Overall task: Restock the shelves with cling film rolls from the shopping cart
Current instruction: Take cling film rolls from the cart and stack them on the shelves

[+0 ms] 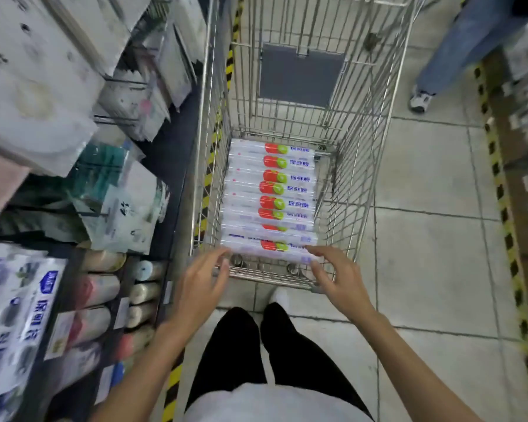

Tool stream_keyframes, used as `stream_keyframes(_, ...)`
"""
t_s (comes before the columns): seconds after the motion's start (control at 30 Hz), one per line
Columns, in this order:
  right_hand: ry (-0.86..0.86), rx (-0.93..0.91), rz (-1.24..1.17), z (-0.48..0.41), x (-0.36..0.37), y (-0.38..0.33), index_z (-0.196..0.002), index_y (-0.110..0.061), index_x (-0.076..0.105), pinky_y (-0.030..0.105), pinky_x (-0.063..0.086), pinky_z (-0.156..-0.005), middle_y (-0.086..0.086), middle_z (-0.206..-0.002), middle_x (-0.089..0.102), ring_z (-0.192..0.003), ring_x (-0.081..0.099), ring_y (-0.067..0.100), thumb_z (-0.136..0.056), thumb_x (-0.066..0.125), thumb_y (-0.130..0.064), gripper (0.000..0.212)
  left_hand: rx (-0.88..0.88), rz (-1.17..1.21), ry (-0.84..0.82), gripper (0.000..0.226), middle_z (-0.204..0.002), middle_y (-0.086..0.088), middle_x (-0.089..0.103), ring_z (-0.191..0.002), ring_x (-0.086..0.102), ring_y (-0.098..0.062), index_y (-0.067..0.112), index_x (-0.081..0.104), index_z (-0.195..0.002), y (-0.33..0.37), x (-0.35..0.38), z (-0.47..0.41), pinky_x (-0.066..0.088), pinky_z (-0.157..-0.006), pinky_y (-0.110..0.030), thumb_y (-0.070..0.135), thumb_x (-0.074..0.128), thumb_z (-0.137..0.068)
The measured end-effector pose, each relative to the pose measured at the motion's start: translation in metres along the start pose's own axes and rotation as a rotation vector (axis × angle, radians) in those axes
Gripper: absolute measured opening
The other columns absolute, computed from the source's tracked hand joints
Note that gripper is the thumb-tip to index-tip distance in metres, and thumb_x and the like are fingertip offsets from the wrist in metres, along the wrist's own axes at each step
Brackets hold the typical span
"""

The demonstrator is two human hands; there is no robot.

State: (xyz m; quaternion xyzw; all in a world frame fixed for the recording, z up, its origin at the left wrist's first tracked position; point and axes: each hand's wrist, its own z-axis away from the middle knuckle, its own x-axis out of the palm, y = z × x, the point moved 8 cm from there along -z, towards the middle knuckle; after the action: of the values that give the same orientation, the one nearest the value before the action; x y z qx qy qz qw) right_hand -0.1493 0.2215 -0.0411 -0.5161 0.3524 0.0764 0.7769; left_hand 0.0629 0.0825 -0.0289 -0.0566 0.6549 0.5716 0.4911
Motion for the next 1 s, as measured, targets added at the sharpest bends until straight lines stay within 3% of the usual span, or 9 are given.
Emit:
stream_keyframes(0.1, -0.061, 0.054, 0.089, -0.059, 0.011, 0.024, -0.119, -0.012, 0.062, 0.02, 0.037, -0.086, 0.004, -0.12, 0.063, -0.111, 0.057, 0.018, -0.09, 0.047, -0.036, 0.041, 0.042, -0.055, -0.119, 0.033, -0.115, -0.009, 0.064, -0.105, 0.056, -0.014, 0.003, 0.062, -0.117, 0.008, 0.038, -0.056, 0.04, -0.095, -0.026, 0.021, 0.047, -0.093)
stream_keyframes(0.23, -0.248, 0.107, 0.272, -0.125, 0.06, 0.075, -0.13, -0.011, 0.053, 0.034, 0.039, -0.096, 0.007, -0.131, 0.057, -0.122, 0.049, 0.025, -0.096, 0.049, -0.021, 0.036, 0.018, -0.29, -0.461, 0.041, -0.14, -0.009, 0.048, -0.127, 0.045, -0.025, 0.012, 0.044, -0.137, -0.03, 0.124, -0.105, 0.034, -0.103, -0.033, 0.017, 0.046, -0.096)
stream_keyframes(0.37, -0.481, 0.144, 0.445, -0.154, 0.123, 0.124, -0.13, -0.006, 0.051, 0.04, 0.043, -0.095, 0.015, -0.131, 0.054, -0.121, 0.048, 0.03, -0.095, 0.049, -0.015, 0.036, 0.026, -0.581, -0.742, 0.05, -0.139, -0.015, 0.045, -0.124, 0.045, -0.031, 0.007, 0.031, -0.142, -0.071, 0.196, -0.118, 0.038, -0.101, -0.038, 0.015, 0.044, -0.095)
stream_keyframes(0.6, -0.474, 0.085, 0.795, -0.178, 0.175, 0.156, -0.124, -0.006, 0.048, 0.039, 0.041, -0.084, 0.011, -0.127, 0.048, -0.117, 0.044, 0.03, -0.089, 0.055, -0.011, 0.037, 0.12, -0.823, -0.783, 0.041, -0.142, -0.016, 0.034, -0.127, 0.036, -0.032, 0.004, 0.036, -0.134, -0.102, 0.247, -0.131, 0.031, -0.103, -0.038, 0.014, 0.044, -0.095)
stream_keyframes(0.67, -0.474, 0.068, 0.867, -0.182, 0.178, 0.156, -0.122, -0.005, 0.049, 0.04, 0.041, -0.087, 0.012, -0.125, 0.048, -0.116, 0.045, 0.031, -0.087, 0.058, -0.014, 0.037, 0.125, -0.856, -0.779, 0.035, -0.131, -0.013, 0.046, -0.12, 0.045, -0.03, 0.005, 0.047, -0.127, -0.106, 0.252, -0.13, 0.037, -0.098, -0.036, 0.01, 0.043, -0.093)
stream_keyframes(0.73, -0.485, 0.046, 0.878, -0.183, 0.179, 0.154, -0.122, -0.004, 0.049, 0.042, 0.038, -0.089, 0.013, -0.125, 0.049, -0.115, 0.046, 0.032, -0.087, 0.062, -0.024, 0.042, 0.126, -0.898, -0.775, 0.031, -0.11, -0.007, 0.062, -0.102, 0.058, -0.025, 0.011, 0.064, -0.111, -0.105, 0.249, -0.128, 0.046, -0.086, -0.033, 0.02, 0.062, -0.082)
stream_keyframes(0.8, -0.487, 0.028, 0.896, -0.183, 0.178, 0.151, -0.119, -0.005, 0.053, 0.041, 0.039, -0.088, 0.012, -0.119, 0.052, -0.111, 0.049, 0.032, -0.084, 0.065, -0.032, 0.046, 0.109, -0.873, -0.796, 0.031, -0.114, -0.013, 0.058, -0.107, 0.054, -0.029, 0.004, 0.059, -0.114, -0.109, 0.251, -0.12, 0.044, -0.089, -0.036, 0.013, 0.058, -0.084)
stream_keyframes(0.9, -0.474, 0.031, 1.019, -0.18, 0.181, 0.146, -0.093, -0.011, 0.065, 0.037, 0.046, -0.071, 0.005, -0.092, 0.059, -0.086, 0.058, 0.024, -0.063, 0.082, -0.035, 0.042, 0.144, -0.884, -0.81, 0.034, -0.131, -0.016, 0.04, -0.123, 0.038, -0.032, 0.0, 0.046, -0.126, -0.111, 0.26, -0.116, 0.034, -0.097, -0.038, 0.0, 0.04, -0.092)
stream_keyframes(1.0, -0.429, 0.008, 1.028, -0.179, 0.185, 0.144, -0.064, -0.013, 0.063, 0.033, 0.043, -0.056, 0.003, -0.067, 0.054, -0.061, 0.052, 0.022, -0.037, 0.09, -0.022, 0.04, 0.168, -0.929, -0.838, 0.035, -0.131, -0.017, 0.044, -0.12, 0.042, -0.033, -0.001, 0.044, -0.126, -0.112, 0.261, -0.115, 0.033, -0.097, -0.039, -0.002, 0.04, -0.092)
